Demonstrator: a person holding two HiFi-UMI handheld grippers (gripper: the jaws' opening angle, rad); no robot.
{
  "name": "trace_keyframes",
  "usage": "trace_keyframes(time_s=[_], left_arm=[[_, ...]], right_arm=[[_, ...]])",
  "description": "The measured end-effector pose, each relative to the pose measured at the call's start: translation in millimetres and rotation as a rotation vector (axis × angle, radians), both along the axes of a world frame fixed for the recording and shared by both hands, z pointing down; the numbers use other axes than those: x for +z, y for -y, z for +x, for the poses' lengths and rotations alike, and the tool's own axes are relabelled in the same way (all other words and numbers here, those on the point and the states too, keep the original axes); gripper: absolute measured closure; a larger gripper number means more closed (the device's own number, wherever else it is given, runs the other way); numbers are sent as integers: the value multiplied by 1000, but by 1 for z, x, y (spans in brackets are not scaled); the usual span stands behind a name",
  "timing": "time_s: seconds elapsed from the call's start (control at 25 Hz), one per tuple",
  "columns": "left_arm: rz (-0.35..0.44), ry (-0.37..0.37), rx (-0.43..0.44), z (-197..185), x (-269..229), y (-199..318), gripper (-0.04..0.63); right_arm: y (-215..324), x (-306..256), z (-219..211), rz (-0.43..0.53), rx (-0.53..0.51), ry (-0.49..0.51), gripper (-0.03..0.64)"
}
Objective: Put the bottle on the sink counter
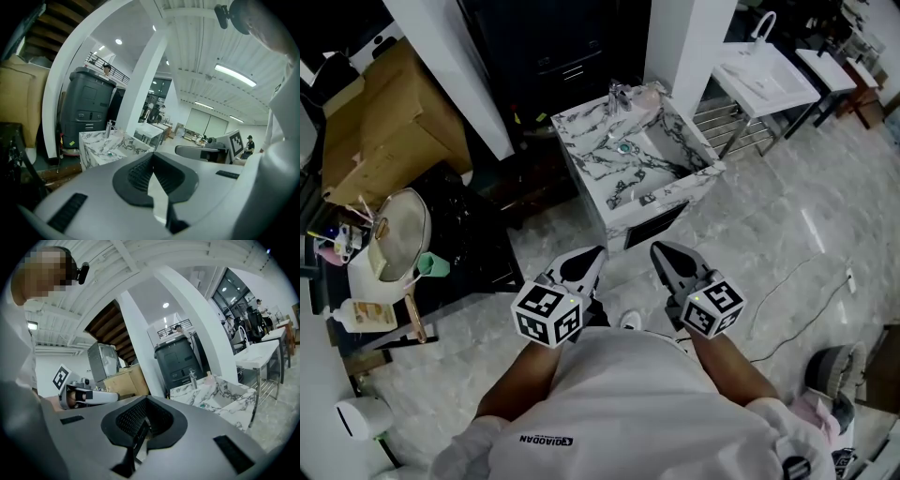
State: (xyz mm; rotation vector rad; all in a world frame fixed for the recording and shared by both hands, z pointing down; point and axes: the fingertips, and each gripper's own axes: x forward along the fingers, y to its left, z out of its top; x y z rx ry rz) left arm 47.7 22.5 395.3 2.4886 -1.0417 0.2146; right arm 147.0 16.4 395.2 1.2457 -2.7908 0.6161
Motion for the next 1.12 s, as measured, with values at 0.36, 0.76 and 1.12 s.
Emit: trace_keyframes(time_s=[0.36,0.76,1.12], left_arm=[[7,5,50,-14,-5,9,581],[27,15,147,-51,-13,38,581],[27,18,204,-70,-9,45,580]], right_arm=[[-1,-1,-22,6,19,-49,577],[20,-10,-63,24,128,-73,577],[18,-2,-87,7,165,-98,577]])
